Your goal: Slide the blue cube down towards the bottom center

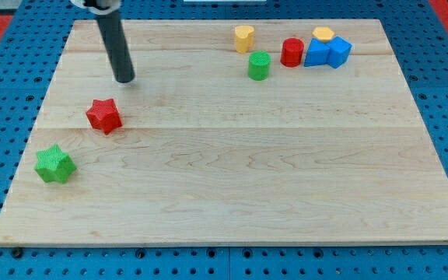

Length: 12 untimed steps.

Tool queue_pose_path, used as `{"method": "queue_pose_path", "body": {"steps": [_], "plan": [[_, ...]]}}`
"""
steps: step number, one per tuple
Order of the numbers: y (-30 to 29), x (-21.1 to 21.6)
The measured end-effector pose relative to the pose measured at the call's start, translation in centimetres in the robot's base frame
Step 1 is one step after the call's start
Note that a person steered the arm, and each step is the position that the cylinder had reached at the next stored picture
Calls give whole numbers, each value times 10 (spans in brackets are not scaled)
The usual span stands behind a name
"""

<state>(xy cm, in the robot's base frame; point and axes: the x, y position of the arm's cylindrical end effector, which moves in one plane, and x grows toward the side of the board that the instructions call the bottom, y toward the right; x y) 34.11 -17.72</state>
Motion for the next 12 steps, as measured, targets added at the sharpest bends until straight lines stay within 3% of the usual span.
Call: {"method": "queue_pose_path", "body": {"steps": [1,2,4,5,7,10,12], "plan": [[0,56],[36,34],[161,-111],[188,-147],[400,-144],[328,12],[329,136]]}}
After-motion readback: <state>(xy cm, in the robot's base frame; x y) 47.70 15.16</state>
